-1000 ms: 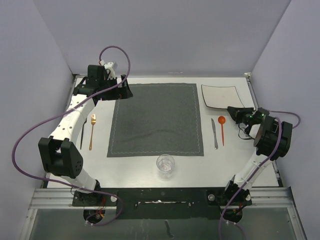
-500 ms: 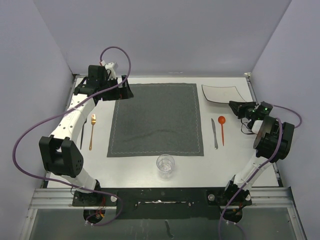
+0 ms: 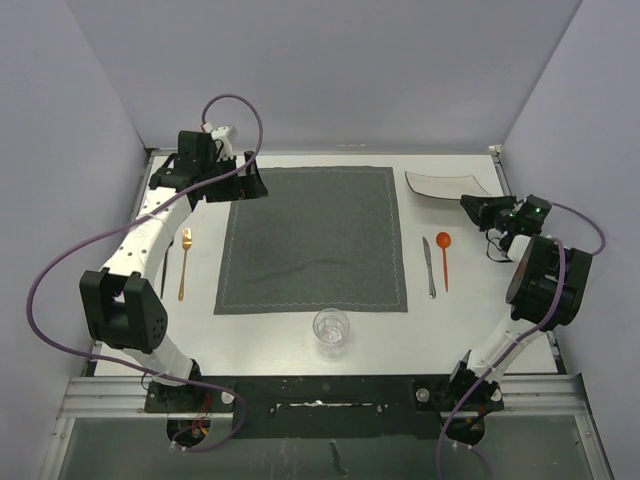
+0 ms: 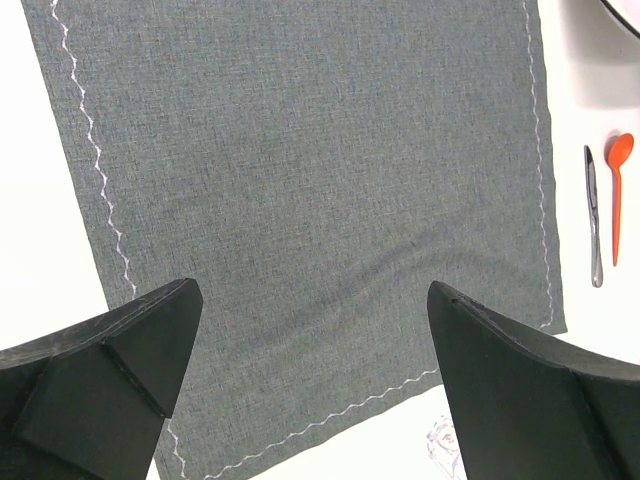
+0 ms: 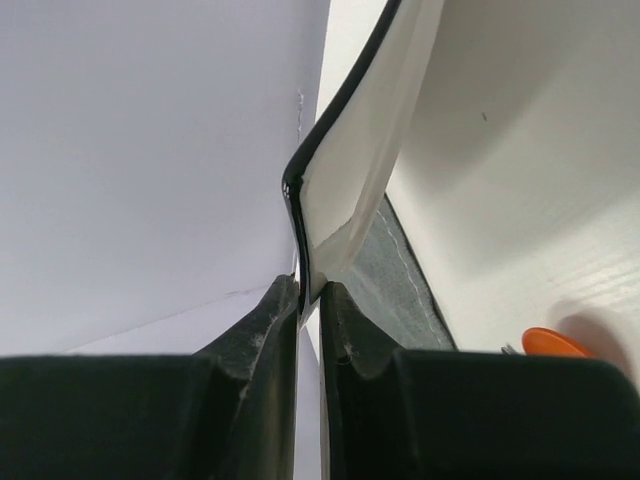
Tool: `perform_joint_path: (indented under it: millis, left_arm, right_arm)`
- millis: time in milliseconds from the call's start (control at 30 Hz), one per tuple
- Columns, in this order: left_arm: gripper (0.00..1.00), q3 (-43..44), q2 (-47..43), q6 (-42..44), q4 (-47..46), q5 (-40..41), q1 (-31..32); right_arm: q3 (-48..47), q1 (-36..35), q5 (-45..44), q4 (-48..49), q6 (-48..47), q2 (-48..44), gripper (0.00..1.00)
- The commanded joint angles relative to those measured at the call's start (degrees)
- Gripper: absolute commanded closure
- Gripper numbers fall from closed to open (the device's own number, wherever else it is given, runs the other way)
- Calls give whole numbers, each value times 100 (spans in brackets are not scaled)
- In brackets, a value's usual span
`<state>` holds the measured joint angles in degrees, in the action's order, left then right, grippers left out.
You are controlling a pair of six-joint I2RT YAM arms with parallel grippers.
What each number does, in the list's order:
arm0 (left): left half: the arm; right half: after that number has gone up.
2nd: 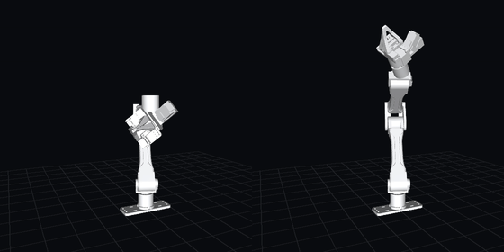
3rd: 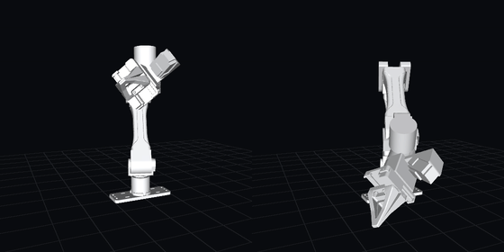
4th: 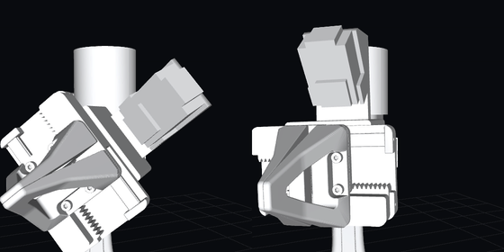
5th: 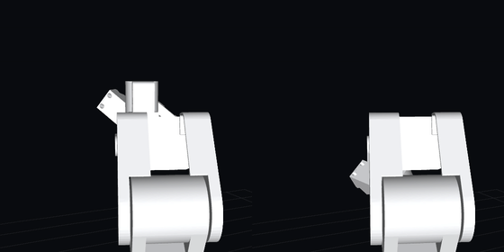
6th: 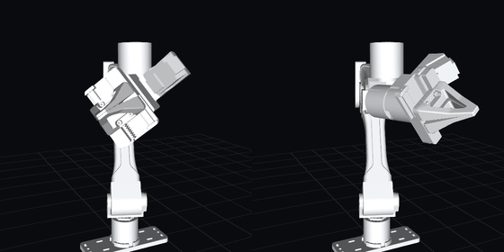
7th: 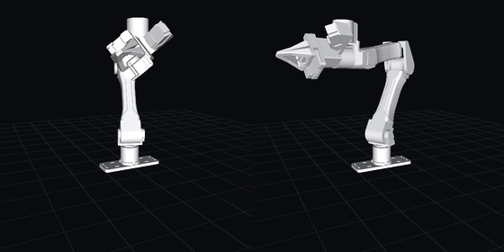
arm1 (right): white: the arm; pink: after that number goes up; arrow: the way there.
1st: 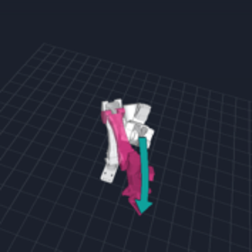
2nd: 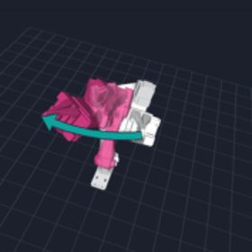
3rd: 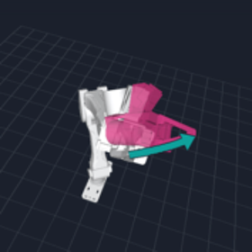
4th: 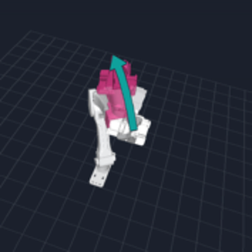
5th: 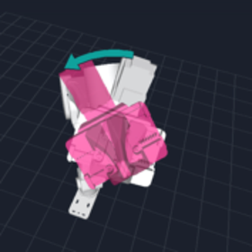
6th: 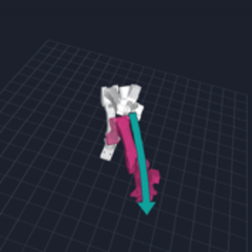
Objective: Set the dinner table for one person
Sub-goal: Pick up the plate at the center of the board.
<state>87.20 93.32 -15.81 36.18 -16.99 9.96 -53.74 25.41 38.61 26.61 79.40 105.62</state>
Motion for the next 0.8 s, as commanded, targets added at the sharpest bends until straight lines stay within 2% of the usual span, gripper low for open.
perform_joint_path:
  millis: [0,467,767]
  left_arm:
    - [2,149,121,25,-253,-120,-46]
    - [2,151,152,34,-234,-169,-46]
    - [2,143,178,35,-211,-205,-46]
  right_arm:
    - [-606,78,261,608,-145,-735,100]
    - [-642,78,296,523,-143,-932,100]
    - [196,94,228,698,-119,-1168,100]
